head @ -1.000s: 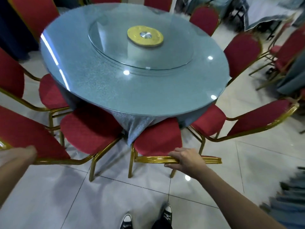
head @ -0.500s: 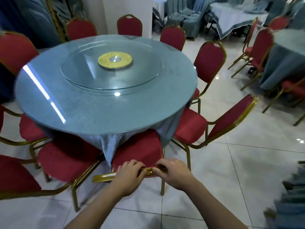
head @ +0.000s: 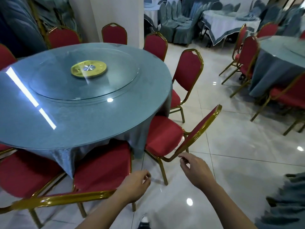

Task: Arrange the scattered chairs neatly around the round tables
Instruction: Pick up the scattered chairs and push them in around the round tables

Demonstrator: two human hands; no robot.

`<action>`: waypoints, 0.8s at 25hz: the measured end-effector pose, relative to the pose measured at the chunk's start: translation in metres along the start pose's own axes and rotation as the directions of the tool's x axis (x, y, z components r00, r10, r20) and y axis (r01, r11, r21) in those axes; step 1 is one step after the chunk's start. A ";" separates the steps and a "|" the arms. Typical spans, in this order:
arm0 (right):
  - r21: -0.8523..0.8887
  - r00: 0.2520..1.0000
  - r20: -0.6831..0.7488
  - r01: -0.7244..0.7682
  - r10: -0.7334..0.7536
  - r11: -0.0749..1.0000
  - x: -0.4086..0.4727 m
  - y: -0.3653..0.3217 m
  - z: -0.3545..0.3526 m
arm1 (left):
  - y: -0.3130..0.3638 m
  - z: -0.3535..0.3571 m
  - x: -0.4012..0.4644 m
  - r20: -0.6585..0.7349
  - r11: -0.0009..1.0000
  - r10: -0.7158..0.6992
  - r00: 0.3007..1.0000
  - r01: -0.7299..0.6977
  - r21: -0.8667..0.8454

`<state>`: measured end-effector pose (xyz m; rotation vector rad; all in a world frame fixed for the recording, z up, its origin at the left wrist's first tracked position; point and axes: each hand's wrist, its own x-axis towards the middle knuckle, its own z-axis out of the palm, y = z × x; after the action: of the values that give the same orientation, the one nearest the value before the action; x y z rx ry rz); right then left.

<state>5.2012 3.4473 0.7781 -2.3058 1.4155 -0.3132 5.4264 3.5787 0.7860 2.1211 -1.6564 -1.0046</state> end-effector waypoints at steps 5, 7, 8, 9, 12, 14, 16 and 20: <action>-0.012 0.996 -0.092 -0.014 0.013 1.000 0.084 0.076 -0.055 | 0.073 0.016 0.098 -0.039 0.993 0.055 0.998 -0.058 -0.099; -0.012 0.994 -0.109 -0.027 0.026 1.000 0.122 0.098 -0.073 | 0.098 0.023 0.141 -0.062 0.989 0.056 0.997 -0.063 -0.130; -0.026 0.995 -0.096 -0.039 0.036 0.999 0.142 0.110 -0.083 | 0.112 0.028 0.164 -0.069 0.986 0.048 0.996 -0.058 -0.156; -0.048 0.996 -0.071 -0.054 0.051 0.997 0.158 0.122 -0.090 | 0.124 0.032 0.184 -0.072 0.983 0.034 0.997 -0.047 -0.180; -0.132 0.995 -0.028 -0.100 0.098 0.986 0.204 0.165 -0.114 | 0.160 0.043 0.240 -0.056 0.983 0.029 0.998 -0.039 -0.181; -0.173 0.991 0.025 -0.129 0.135 0.976 0.229 0.199 -0.127 | 0.177 0.053 0.271 -0.016 0.979 0.015 1.000 -0.018 -0.201; -0.226 0.987 0.095 -0.103 0.127 0.969 0.243 0.229 -0.131 | 0.189 0.065 0.290 0.057 0.978 -0.010 0.998 0.022 -0.209; -0.277 0.984 0.175 0.009 0.042 0.961 0.282 0.283 -0.133 | 0.208 0.091 0.312 0.034 0.959 -0.143 0.989 0.147 -0.243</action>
<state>5.0521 3.0540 0.7592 -2.4661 1.4635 0.1048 5.2450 3.2417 0.7330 2.0953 -1.3188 -1.2039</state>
